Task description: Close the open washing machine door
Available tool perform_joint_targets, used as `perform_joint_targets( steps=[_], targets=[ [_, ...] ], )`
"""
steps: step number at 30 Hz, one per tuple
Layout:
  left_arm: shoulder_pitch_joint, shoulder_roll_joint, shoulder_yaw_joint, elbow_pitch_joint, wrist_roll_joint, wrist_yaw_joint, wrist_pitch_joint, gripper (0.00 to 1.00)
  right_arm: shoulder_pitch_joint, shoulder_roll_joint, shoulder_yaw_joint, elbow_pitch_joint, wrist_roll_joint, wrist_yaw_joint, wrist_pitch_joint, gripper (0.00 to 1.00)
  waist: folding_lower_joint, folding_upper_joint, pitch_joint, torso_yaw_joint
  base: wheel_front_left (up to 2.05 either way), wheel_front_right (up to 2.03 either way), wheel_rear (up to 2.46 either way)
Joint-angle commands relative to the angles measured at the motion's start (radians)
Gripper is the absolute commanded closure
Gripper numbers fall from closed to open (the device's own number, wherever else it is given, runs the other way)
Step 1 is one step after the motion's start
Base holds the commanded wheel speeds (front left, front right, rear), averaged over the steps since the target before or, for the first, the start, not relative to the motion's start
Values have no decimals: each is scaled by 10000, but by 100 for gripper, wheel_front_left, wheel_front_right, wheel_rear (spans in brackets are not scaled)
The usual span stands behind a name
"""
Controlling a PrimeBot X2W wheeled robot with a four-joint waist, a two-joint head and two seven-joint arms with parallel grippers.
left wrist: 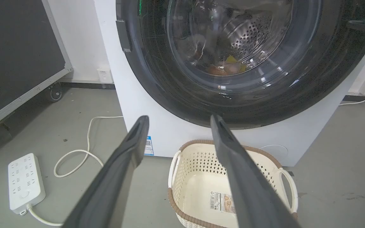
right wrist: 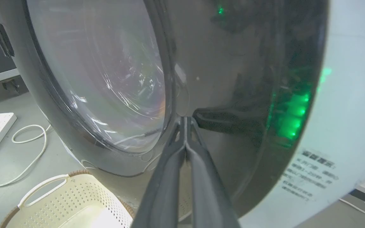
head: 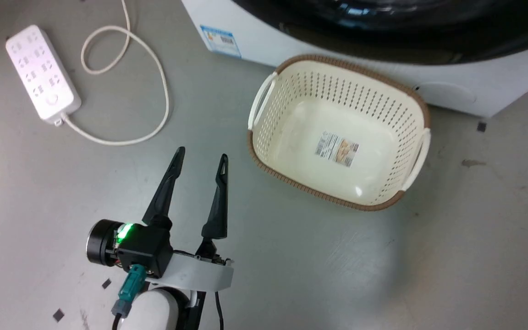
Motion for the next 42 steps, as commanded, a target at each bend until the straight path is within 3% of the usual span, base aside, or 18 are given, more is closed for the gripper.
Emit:
perform_joint_targets(
  steps=[1,2,3,13,24,30,39,40,42],
  targets=[
    [-31,-13,61,48,-92,20,-53,0,210,61,-46,30,1,-84,-180,100,-1,0,-344,-159,0,0,0],
    [12,-13,86,96,-118,14,-53,0,419,132,-23,8,6,-84,-346,63,-1,0,-529,-234,0,0,0],
    [59,-13,115,168,-111,3,-53,0,668,196,-29,-32,-28,-84,-529,0,-1,0,-739,-315,0,0,0],
    [750,-14,688,978,-155,-303,-53,0,4542,1541,-1011,-1921,-513,-84,-1441,0,-1,0,-2785,-1234,0,0,0],
    [1338,-14,1035,1570,-302,-668,-53,0,8073,3786,-2378,-4653,-1750,-84,-1660,0,-1,0,-3683,-1927,0,0,0],
    [1407,-14,1001,1918,-240,-767,-53,0,9094,4094,-2518,-5184,-1643,-84,-1677,0,-1,0,-3827,-2071,0,0,0],
    [1474,-14,977,2389,-119,-876,-53,0,9540,4110,-2358,-5017,-914,-84,-1679,0,-1,0,-4021,-2060,0,0,0],
    [1349,-19,953,2374,-161,-836,0,100,9377,4063,-2360,-5030,-947,-77,-1635,100,-1,0,-4022,-2060,0,0,0],
    [1348,-19,943,2370,-141,-853,9,100,9370,4063,-2359,-5027,-951,-77,-1627,100,-1,0,-4032,-2055,0,0,0]
  ],
)
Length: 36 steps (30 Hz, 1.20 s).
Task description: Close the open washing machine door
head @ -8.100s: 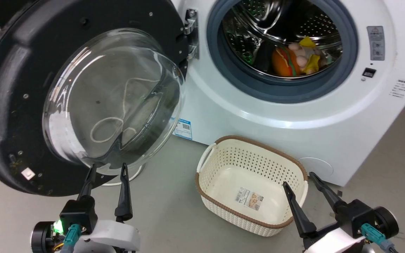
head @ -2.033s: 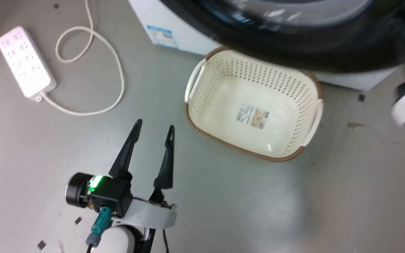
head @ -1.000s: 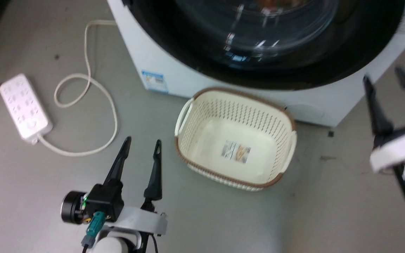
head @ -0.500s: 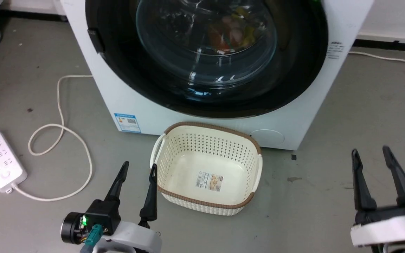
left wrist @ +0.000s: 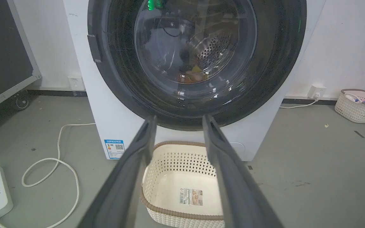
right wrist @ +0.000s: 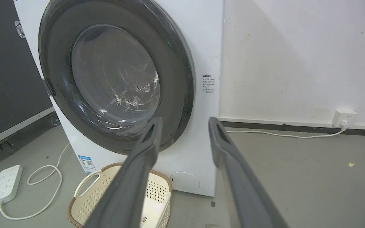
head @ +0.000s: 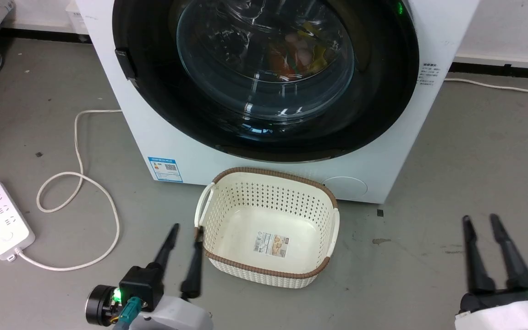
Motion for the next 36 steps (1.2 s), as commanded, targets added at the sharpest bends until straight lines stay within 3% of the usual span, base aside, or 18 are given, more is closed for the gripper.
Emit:
perform_joint_targets(
  steps=[1,36],
  targets=[
    [1,-2,-2,-1,2,1,6,100,-3,0,2,0,-2,2,4,100,0,0,-3,-1,0,0,0],
    [149,1,367,-466,293,163,687,100,-110,14,334,47,-332,-1,689,100,0,0,-202,-86,0,0,0]
  ],
)
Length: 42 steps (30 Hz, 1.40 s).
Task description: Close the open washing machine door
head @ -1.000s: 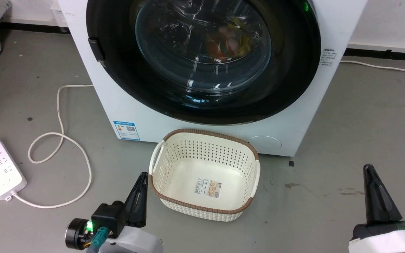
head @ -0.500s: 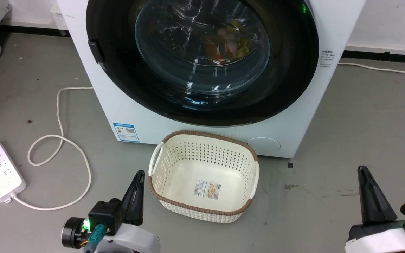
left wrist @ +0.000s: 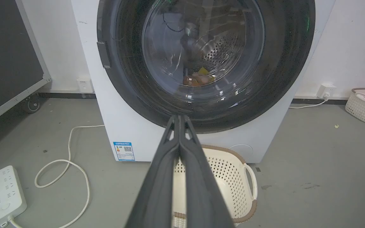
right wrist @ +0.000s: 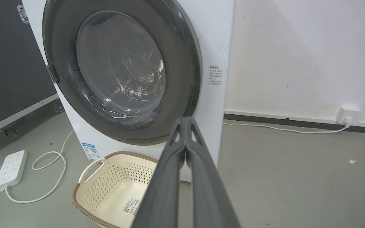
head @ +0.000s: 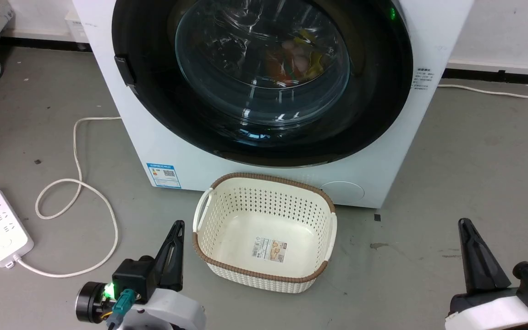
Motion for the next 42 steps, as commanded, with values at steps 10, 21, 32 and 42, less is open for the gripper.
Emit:
perform_joint_targets(
  steps=[10,21,32,42],
  targets=[
    [190,2,157,-192,167,98,226,100,-111,18,120,30,-166,-3,221,100,0,-1,-59,-25,0,0,0],
    [239,2,279,-346,263,151,451,100,-146,22,230,45,-276,-4,446,100,0,-1,-124,-53,0,0,0],
    [287,2,400,-499,359,205,675,100,-180,27,338,60,-384,-5,671,100,0,-1,-190,-81,0,0,0],
    [332,3,511,-639,446,253,880,100,-211,31,438,74,-484,-6,877,100,0,-1,-249,-106,0,0,0]
  ],
)
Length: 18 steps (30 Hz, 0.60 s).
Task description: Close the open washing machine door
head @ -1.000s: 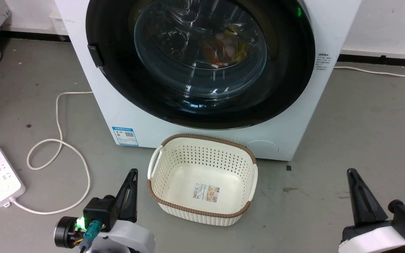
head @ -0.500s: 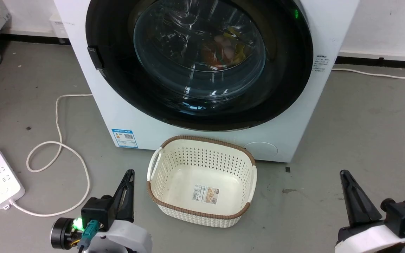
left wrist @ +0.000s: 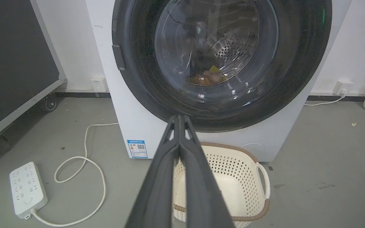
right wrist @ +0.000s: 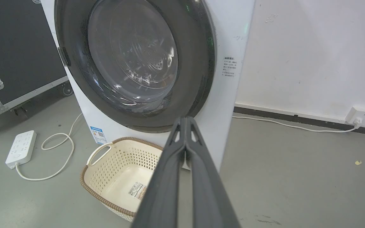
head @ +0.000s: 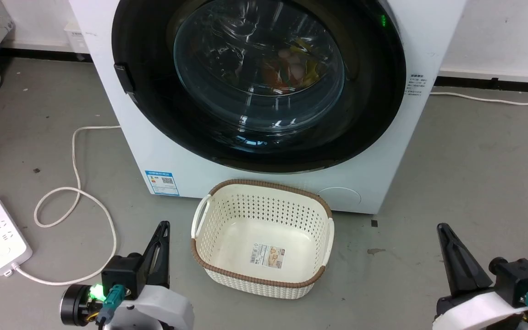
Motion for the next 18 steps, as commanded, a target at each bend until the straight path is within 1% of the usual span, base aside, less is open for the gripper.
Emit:
perform_joint_targets(
  steps=[1,18],
  targets=[
    [135,3,43,-77,87,45,58,100,-142,29,43,29,-108,-4,73,100,0,0,-8,-4,0,0,0],
    [210,3,230,-315,235,128,405,100,-195,36,211,53,-276,-5,421,100,0,0,-109,-47,0,0,0]
  ],
)
